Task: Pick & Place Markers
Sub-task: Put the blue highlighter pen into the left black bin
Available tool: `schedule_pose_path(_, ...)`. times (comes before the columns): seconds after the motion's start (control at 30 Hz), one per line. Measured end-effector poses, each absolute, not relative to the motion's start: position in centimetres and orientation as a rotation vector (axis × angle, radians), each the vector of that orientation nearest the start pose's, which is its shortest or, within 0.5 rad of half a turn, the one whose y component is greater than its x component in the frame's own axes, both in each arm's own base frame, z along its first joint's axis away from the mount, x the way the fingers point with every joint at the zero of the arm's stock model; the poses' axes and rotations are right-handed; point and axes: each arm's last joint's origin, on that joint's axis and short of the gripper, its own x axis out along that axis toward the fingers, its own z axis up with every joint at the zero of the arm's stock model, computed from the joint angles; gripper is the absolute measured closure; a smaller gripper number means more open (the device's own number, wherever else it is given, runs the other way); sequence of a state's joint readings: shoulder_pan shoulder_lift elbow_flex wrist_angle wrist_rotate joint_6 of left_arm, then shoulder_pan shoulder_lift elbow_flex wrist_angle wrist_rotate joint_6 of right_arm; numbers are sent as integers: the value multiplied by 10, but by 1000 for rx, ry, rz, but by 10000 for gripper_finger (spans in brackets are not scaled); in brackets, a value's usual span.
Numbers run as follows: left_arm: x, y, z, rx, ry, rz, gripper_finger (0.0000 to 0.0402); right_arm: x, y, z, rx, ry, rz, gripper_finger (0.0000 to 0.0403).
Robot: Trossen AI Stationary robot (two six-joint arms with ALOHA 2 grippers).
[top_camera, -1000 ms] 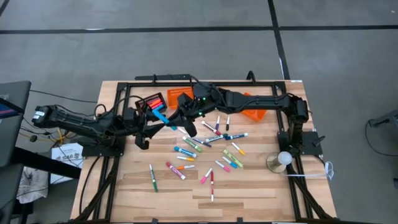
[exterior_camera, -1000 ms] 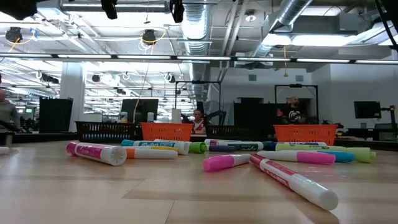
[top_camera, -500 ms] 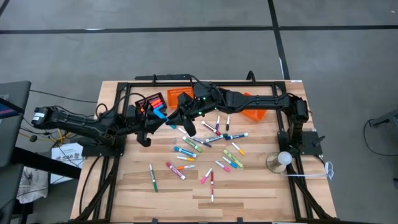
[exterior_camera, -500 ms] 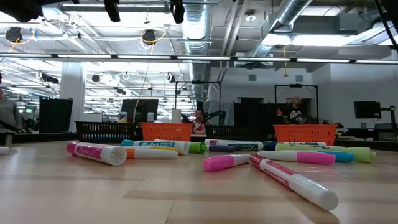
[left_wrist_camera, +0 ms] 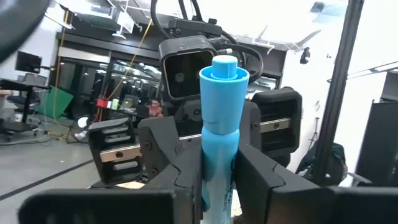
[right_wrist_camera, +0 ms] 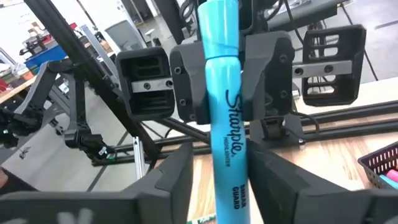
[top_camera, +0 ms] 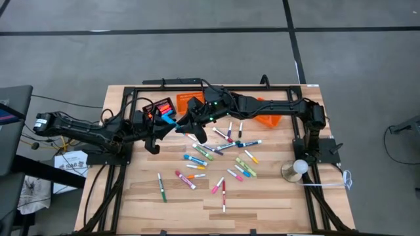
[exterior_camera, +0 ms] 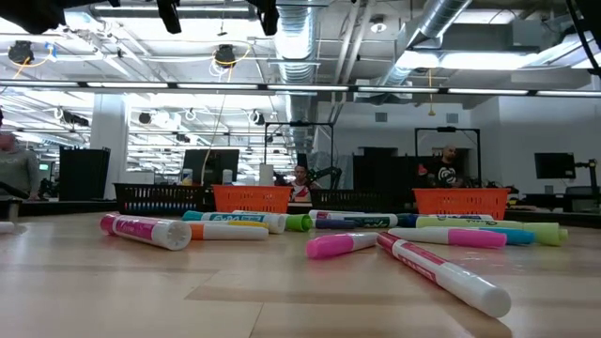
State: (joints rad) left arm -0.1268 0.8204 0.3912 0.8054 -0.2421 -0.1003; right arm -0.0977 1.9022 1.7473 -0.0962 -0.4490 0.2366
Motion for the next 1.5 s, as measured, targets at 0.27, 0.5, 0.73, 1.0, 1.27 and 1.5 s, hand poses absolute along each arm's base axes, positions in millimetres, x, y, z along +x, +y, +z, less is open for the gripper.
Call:
schedule_pose_path(0.27, 175, -14, 280, -147, -315, 135, 336, 445, -37, 348, 293, 319, 390, 223)
schedule_pose_path(0.5, 165, -10, 276, -136, -222, 227, 336, 440, -40, 350, 236, 327, 436, 234)
schedule_pose_path(0.73, 155, -7, 266, -148, -92, 279, 336, 422, -52, 370, 213, 307, 404, 241)
schedule_pose_path(1.0, 157, 1, 246, -186, 89, 346, 336, 393, -61, 371, 206, 402, 342, 240)
schedule_pose_path(1.27, 161, 27, 249, -172, 260, 412, 336, 358, -57, 349, 243, 425, 171, 239)
schedule_pose_path(1.5, 173, 60, 256, -176, 456, 404, 336, 316, -47, 342, 244, 261, 106, 241)
